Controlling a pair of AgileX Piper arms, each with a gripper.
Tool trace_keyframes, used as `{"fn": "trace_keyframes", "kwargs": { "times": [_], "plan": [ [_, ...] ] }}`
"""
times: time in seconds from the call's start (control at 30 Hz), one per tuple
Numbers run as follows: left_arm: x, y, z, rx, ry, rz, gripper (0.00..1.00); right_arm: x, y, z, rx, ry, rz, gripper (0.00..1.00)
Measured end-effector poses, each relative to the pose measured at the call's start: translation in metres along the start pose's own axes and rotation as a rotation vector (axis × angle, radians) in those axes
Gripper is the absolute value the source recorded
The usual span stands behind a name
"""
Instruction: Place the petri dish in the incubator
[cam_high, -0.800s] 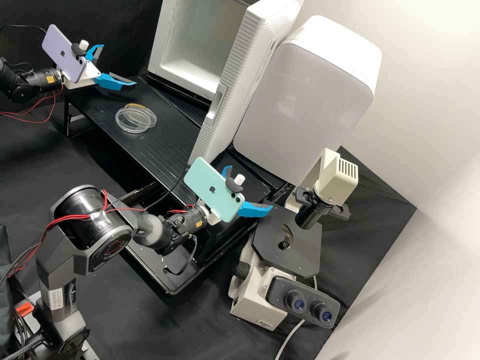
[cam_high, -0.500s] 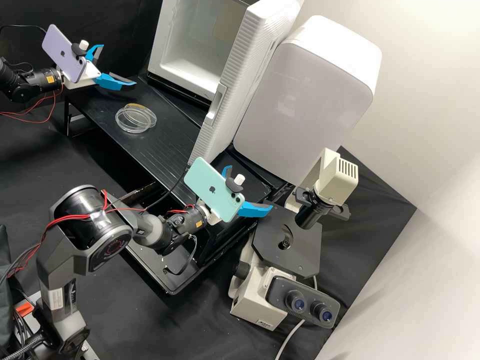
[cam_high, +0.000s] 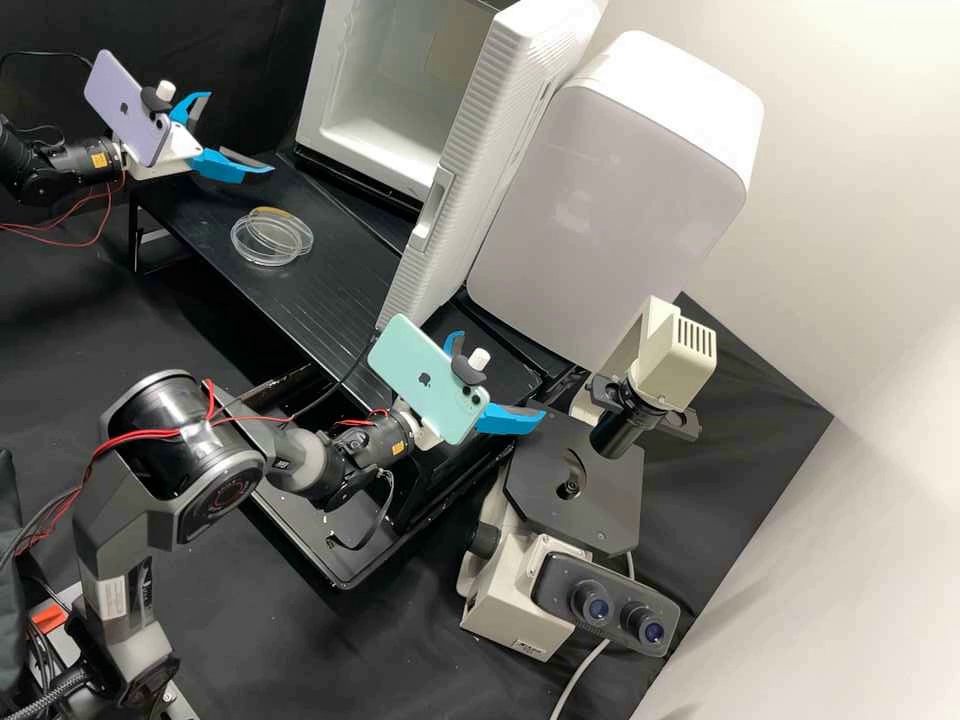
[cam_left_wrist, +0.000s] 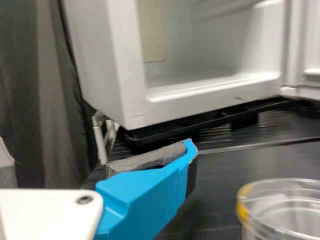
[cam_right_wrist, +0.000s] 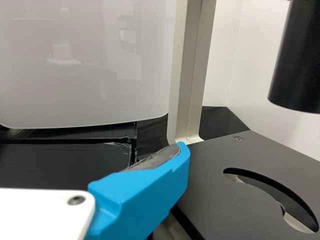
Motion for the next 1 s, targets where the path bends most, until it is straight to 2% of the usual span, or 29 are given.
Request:
{"fn": "trace_keyframes", "kwargs": {
  "times": [0.2,0.6,1.0],
  "plan": [
    [-0.014,-0.003,0.017,0.013,-0.073,-0.016,1.00,0.000,0.000,0.000,0.000,0.000,0.000,1.00],
    [-0.032,-0.008,0.044,0.011,-0.178,-0.040,1.00,0.000,0.000,0.000,0.000,0.000,0.000,1.00],
    [-0.039,-0.011,0.062,0.016,-0.247,-0.051,1.00,0.000,0.000,0.000,0.000,0.000,0.000,1.00]
  ]
}}
